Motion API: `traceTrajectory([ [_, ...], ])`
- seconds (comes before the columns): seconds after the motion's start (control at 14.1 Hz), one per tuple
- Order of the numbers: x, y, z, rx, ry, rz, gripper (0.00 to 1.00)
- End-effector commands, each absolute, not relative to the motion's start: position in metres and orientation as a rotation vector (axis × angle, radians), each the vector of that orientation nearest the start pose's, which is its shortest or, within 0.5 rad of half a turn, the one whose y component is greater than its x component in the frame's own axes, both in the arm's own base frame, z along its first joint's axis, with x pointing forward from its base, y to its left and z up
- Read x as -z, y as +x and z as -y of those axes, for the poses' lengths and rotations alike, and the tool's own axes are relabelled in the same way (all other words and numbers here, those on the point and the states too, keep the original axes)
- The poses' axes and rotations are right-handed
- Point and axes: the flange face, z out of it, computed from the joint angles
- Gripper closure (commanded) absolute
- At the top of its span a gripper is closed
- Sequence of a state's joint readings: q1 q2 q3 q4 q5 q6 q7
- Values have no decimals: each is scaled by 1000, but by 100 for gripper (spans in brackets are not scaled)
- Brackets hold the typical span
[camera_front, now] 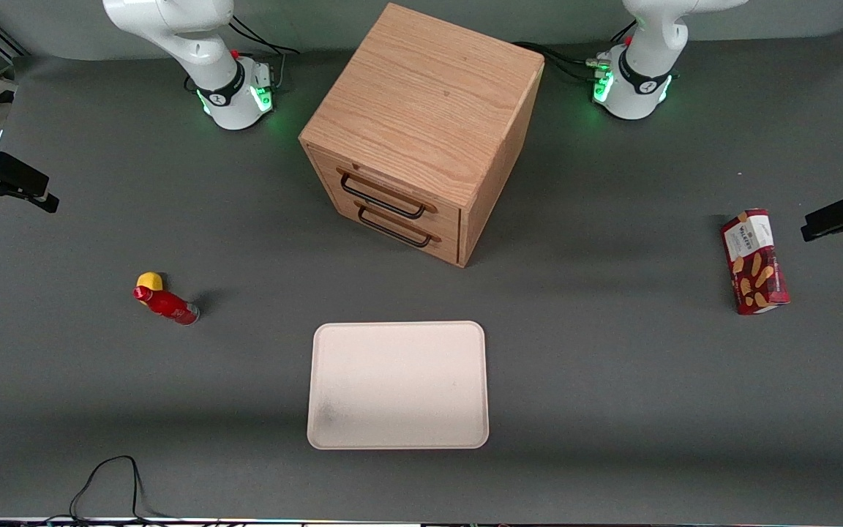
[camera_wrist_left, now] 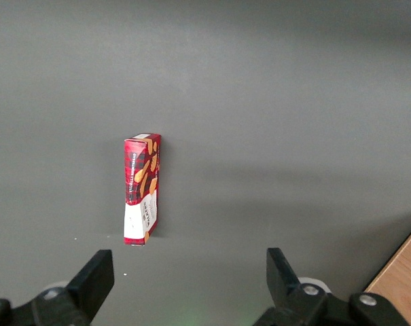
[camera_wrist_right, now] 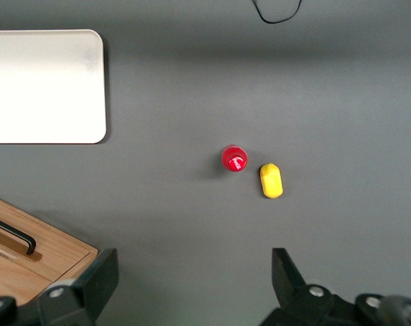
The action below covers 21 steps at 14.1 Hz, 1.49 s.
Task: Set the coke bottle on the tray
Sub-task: 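Move the open right gripper down toward the red Coca-Cola bottle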
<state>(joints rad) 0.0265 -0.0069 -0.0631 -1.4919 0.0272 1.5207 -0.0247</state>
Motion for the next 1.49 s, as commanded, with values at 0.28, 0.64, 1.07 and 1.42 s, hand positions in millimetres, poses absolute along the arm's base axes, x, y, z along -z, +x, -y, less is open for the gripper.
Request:
traceTrajectory([
  [0.28,-661,544,20,30,-3128,16,0],
  [0.64,-656,541,19,-15,-3125,26,0],
  [1.07,-652,533,36,-32,-3128,18,0],
  [1.42,-636,521,69,27,-3119,104,0],
])
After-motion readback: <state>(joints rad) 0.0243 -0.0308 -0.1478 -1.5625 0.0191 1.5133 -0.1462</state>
